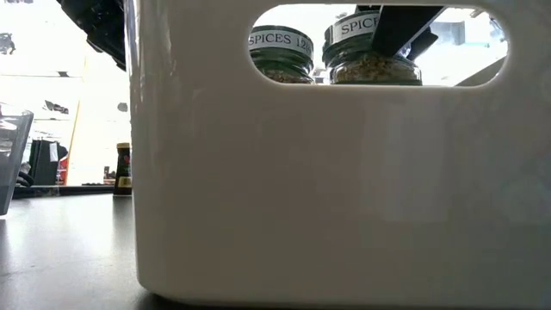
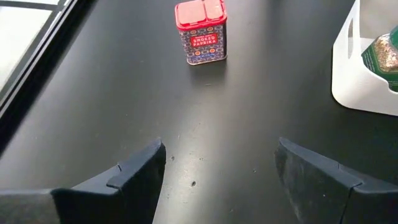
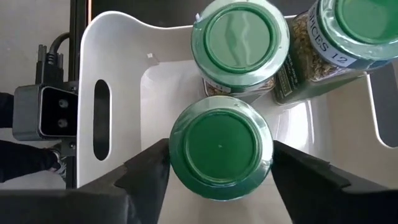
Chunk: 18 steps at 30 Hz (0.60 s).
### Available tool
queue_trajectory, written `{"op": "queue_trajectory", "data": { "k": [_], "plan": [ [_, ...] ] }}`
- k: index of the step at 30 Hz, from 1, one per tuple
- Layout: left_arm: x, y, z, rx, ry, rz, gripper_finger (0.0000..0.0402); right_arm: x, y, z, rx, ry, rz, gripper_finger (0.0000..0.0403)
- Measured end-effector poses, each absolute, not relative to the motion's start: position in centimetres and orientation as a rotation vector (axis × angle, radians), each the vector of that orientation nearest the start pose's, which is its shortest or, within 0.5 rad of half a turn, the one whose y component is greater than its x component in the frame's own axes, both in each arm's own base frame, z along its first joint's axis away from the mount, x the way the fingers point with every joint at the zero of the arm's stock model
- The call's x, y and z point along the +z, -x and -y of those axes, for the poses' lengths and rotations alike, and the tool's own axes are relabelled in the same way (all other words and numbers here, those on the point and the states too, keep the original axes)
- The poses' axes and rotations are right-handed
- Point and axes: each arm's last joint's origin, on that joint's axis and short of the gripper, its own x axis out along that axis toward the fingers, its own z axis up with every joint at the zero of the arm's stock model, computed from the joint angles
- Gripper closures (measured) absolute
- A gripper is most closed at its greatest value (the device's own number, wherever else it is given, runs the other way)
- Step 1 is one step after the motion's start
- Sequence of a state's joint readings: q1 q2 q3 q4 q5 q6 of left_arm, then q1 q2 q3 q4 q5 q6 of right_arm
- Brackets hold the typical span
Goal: Sort spices by type
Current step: Put the left green seasoning bottle into the white bin, then put the bottom right red seasoning can into the transparent bin
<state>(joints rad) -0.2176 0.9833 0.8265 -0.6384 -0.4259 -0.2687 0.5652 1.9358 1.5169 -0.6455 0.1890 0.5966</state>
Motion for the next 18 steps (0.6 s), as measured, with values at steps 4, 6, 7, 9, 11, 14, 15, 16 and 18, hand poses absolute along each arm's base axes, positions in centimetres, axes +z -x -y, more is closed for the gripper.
{"op": "queue_trajectory", "data": {
  "k": [4,6,7,9,11,14,15,16,18],
  "plan": [
    [27.7,-18.9,3.0,0.296,0.004,-0.72,0.0116,22.2,-34.8,-21.4,0.033,-0.144,-1.046,0.0078],
    [27.7,-18.9,2.9,0.296,0.004,-0.72,0.0116,22.5,-34.6,-21.3,0.034,-0.145,-1.046,0.0067],
    [27.7,-18.9,3.0,0.296,0.003,-0.72,0.0116,22.9,-34.5,-21.2,0.037,-0.15,-1.037,0.0062],
    [27.7,-18.9,3.0,0.296,0.003,-0.721,0.0116,23.9,-34.2,-21.0,0.044,-0.159,-1.02,0.0053],
    [27.7,-18.9,2.9,0.296,0.004,-0.72,0.0116,25.0,-33.7,-20.7,0.047,-0.163,-1.012,0.0048],
    [27.7,-18.9,3.0,0.296,0.004,-0.72,0.0116,26.4,-32.8,-20.1,0.047,-0.164,-1.012,0.0045],
    [27.7,-18.9,2.9,0.296,0.004,-0.72,0.0116,26.9,-32.5,-19.9,0.045,-0.164,-1.014,0.0045],
    [27.7,-18.9,3.0,0.296,0.004,-0.72,0.0116,27.3,-32.2,-19.7,0.042,-0.167,-1.015,0.0045],
    [27.7,-18.9,3.0,0.296,0.004,-0.72,0.0116,28.0,-31.6,-19.4,0.042,-0.166,-1.018,0.0045]
  ]
}}
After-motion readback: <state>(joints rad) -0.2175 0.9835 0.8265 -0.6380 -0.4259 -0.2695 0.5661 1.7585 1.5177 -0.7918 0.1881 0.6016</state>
